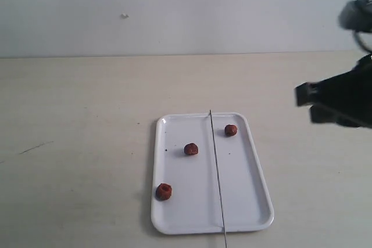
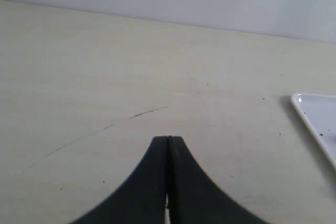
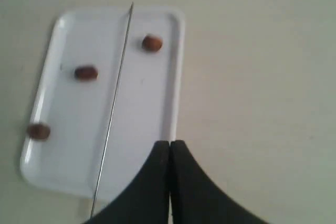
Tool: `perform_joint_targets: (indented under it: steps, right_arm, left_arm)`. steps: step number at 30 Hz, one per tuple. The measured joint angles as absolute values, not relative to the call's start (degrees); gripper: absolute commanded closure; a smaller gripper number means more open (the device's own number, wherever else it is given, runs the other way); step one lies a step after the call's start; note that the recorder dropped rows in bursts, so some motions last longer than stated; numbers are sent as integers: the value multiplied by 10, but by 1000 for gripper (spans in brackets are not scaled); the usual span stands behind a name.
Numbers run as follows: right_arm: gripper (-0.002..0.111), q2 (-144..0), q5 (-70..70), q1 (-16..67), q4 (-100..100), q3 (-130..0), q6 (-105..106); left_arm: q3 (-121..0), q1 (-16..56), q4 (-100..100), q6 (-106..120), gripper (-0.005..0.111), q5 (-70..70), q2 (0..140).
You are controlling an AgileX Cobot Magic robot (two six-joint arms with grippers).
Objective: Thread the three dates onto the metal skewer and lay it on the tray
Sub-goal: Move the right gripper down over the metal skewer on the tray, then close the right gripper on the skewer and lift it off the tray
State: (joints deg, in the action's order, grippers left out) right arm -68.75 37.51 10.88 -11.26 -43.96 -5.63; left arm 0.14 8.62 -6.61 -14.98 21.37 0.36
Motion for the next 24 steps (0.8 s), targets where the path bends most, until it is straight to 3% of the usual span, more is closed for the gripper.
perform_joint_targets:
  steps: [11,19,24]
  right_arm:
    - [108,-969,471,254,-129,-550,-108]
    - [106,-1031,409,268,-134,-586,-182]
    - [71,-1051,389,269,-136,-586,-207]
  left_arm:
    - [1,86,-66,-150,107,214,4]
    - [1,92,-66,-150,107,214,4]
    - [1,106,-66,-150,107,214,4]
